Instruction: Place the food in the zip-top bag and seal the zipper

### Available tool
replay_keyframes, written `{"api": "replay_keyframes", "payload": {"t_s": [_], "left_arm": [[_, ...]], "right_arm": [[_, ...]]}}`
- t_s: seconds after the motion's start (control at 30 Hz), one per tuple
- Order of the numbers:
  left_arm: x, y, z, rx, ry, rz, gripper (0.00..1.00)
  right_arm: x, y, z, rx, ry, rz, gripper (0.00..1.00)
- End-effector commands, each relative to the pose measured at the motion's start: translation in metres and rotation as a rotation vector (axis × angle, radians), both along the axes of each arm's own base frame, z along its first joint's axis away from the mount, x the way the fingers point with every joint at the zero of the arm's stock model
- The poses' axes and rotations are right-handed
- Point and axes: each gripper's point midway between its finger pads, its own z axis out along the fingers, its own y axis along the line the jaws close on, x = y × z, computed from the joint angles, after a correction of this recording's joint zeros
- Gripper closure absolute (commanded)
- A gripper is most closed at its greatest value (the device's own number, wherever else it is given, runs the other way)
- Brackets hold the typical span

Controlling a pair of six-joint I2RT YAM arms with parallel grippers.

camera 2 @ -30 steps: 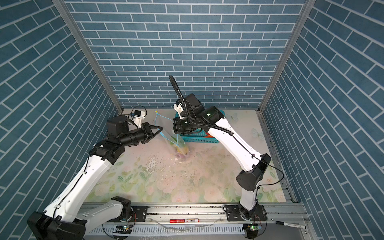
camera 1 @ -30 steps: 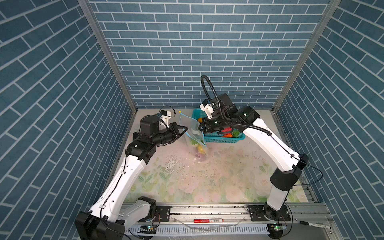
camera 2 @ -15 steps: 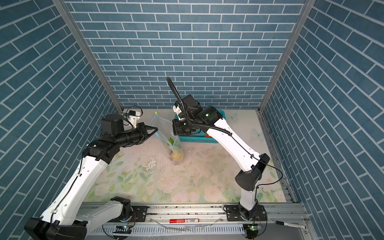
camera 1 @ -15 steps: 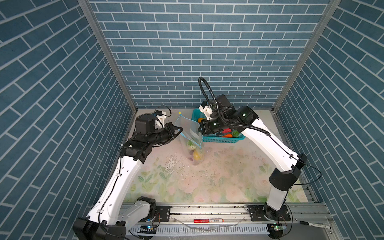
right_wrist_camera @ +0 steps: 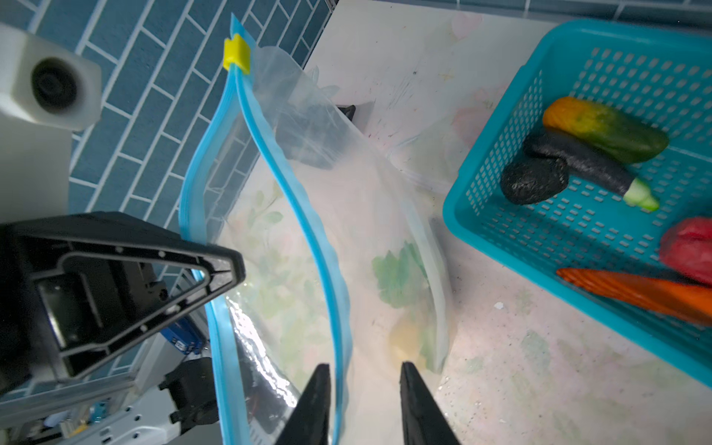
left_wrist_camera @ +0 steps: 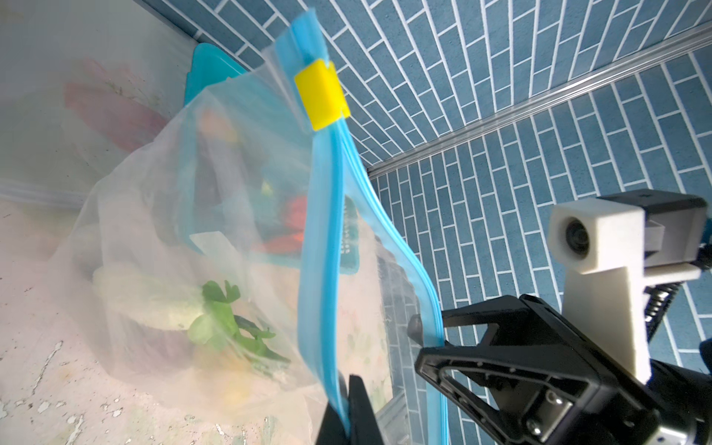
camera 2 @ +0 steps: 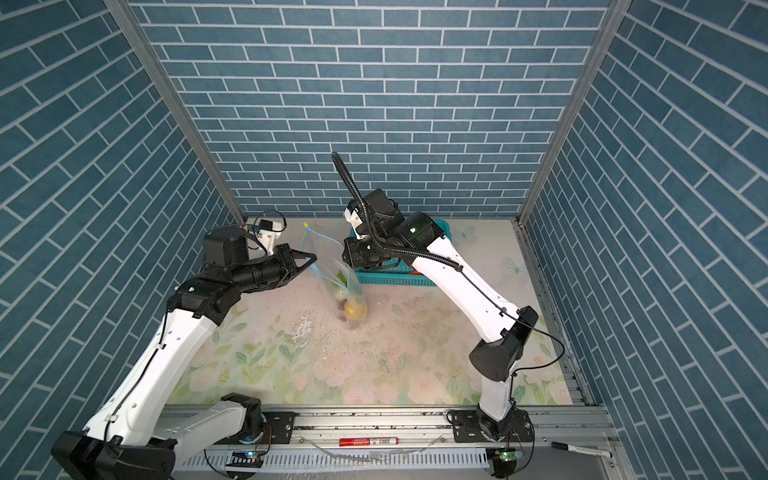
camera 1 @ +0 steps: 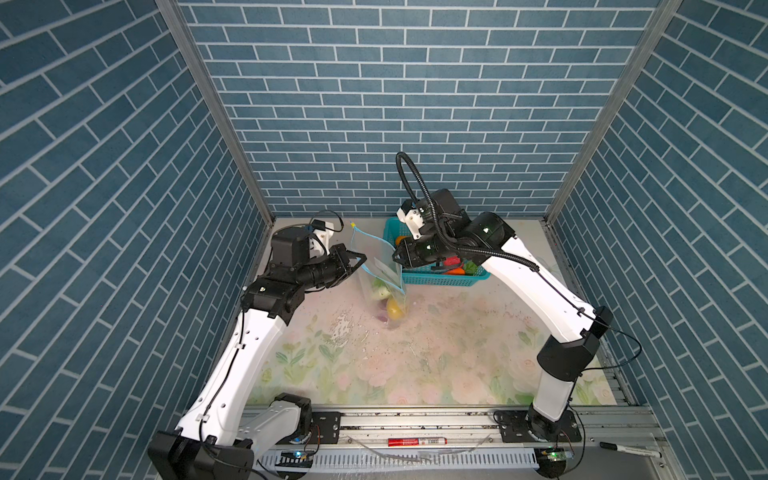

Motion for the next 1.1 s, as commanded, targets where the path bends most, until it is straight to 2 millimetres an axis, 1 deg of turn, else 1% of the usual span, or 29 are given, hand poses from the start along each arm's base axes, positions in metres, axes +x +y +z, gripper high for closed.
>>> {"api": "replay_keyframes", "payload": {"t_s": [0.0,0.1,0.2,0.37,0.5,0.57,0.63,0.67,0.7,0.73,0.77,0.8,0.9,0.97,1.07], "left_arm": [[0.005,-0.004,0.000,-0.014,-0.016,-0.020,1.00],[0.009,-0.006,-0.004,-0.015,-0.006,-0.026,1.00],[0.012,-0.007,-0.006,-0.016,0.000,-0.032,1.00],[0.018,-0.012,-0.008,-0.016,0.012,-0.047,1.00],[0.023,-0.014,-0.011,-0.010,0.024,-0.056,1.00],[0.026,-0.015,-0.011,-0.007,0.026,-0.060,1.00],[0.030,-0.017,-0.013,-0.004,0.033,-0.064,1.00],[0.031,-0.018,-0.016,-0.003,0.041,-0.066,1.00],[0.033,-0.020,-0.017,0.000,0.043,-0.071,1.00],[0.034,-0.021,-0.018,0.001,0.046,-0.074,1.00],[0.036,-0.022,-0.019,0.002,0.050,-0.076,1.00],[0.036,-0.023,-0.020,0.003,0.052,-0.081,1.00],[0.037,-0.025,-0.024,0.011,0.062,-0.085,1.00],[0.036,-0.025,-0.028,0.017,0.070,-0.086,1.00],[0.036,-0.026,-0.031,0.021,0.075,-0.091,1.00]], "right_arm": [[0.005,-0.012,0.013,-0.018,-0.077,-0.007,0.56],[0.012,-0.022,0.022,-0.041,-0.133,-0.025,0.46],[0.024,-0.035,0.028,-0.061,-0.174,-0.059,0.42],[0.058,-0.061,0.019,-0.088,-0.180,-0.148,0.39],[0.085,-0.080,0.003,-0.112,-0.177,-0.204,0.37],[0.095,-0.088,-0.004,-0.118,-0.160,-0.224,0.36],[0.095,-0.085,-0.005,-0.090,-0.143,-0.203,0.34],[0.093,-0.081,-0.004,-0.069,-0.139,-0.184,0.33],[0.088,-0.073,-0.002,-0.025,-0.120,-0.143,0.32],[0.086,-0.071,-0.001,-0.007,-0.118,-0.132,0.31],[0.090,-0.076,-0.005,-0.016,-0.125,-0.150,0.29],[0.096,-0.085,-0.010,-0.042,-0.137,-0.184,0.28],[0.119,-0.117,-0.035,-0.114,-0.118,-0.291,0.28],[0.133,-0.134,-0.052,-0.153,-0.106,-0.341,0.27],[0.153,-0.152,-0.080,-0.175,-0.066,-0.395,0.26]]}}
